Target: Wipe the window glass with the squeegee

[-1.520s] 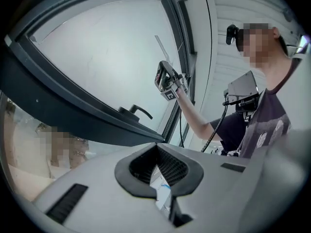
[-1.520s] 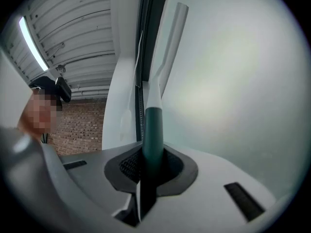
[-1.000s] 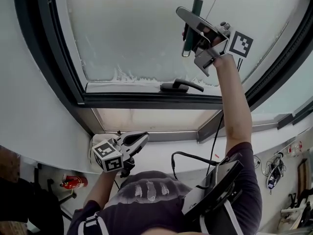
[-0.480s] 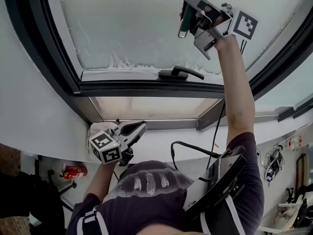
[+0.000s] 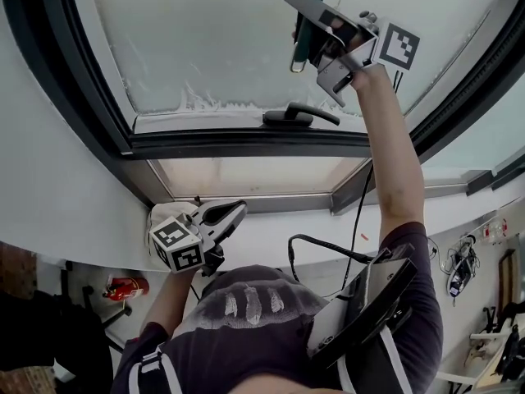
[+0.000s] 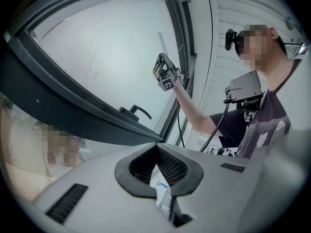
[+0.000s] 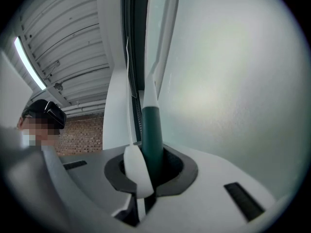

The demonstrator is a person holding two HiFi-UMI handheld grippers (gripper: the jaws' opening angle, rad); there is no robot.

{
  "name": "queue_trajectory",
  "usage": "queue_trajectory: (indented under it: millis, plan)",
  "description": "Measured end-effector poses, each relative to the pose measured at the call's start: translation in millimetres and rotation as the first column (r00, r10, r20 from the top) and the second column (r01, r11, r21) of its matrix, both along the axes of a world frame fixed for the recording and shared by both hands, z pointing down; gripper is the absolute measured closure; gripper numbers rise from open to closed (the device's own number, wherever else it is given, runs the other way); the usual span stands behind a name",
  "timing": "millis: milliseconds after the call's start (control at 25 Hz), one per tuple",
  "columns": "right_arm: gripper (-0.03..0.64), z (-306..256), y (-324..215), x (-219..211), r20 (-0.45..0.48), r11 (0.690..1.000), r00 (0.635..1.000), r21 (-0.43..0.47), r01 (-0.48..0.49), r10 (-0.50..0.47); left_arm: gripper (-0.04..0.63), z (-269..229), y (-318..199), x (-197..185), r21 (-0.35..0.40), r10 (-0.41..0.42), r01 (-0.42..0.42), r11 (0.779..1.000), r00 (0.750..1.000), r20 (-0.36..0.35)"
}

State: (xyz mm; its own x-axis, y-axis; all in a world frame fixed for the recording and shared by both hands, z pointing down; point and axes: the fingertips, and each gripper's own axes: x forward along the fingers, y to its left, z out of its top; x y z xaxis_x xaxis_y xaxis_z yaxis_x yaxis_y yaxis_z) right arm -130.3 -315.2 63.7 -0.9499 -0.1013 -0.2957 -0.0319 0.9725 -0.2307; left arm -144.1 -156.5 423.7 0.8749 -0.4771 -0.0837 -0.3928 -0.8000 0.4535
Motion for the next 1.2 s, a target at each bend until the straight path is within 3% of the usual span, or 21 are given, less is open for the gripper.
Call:
queue_trajectory:
  millis: [480, 1200]
  plan:
    - [0.584, 20, 2, 1, -0.01, 1.0, 1.0, -0.028, 0.01, -0.01, 0.591, 4, 5, 1, 0.004, -0.013, 0.013, 1.0, 0.999, 0.044]
    - [0.584, 68, 9, 1, -0.02, 0.996, 0.999, -0.084, 0.033, -0.035, 0.59, 6, 13, -1, -0.003, -0.034, 0.034, 0.999, 0.998, 0.049]
